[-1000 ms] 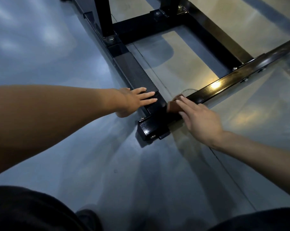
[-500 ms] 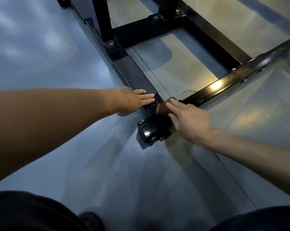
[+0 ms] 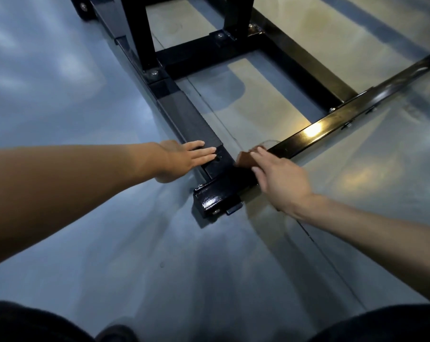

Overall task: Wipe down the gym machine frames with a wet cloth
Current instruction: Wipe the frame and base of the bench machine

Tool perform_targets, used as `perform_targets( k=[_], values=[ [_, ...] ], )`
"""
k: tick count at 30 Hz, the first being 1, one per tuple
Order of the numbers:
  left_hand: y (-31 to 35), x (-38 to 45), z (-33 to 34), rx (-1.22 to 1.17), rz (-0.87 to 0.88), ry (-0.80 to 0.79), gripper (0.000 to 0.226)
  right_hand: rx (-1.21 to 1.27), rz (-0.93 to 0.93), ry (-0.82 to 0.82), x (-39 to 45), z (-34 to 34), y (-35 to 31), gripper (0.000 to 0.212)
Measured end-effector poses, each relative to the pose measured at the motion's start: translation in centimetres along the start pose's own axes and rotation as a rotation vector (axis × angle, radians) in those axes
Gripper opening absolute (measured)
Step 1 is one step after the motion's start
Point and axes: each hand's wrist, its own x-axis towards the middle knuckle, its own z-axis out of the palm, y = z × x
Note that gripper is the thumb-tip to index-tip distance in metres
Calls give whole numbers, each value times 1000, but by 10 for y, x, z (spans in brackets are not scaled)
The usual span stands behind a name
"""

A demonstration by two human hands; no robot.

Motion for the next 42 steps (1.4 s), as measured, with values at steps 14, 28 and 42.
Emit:
perform_targets(
  k=[14, 28, 42],
  values=[
    [24, 3, -16, -237, -143, 209, 75, -15, 63, 14, -8, 3, 74, 51],
    [53, 11, -35, -598, -262, 232, 60, 144, 35, 40, 5, 0, 103, 48],
    [80, 49, -47, -654, -339, 71, 102, 69, -178, 36, -2, 13, 71, 50]
  ],
)
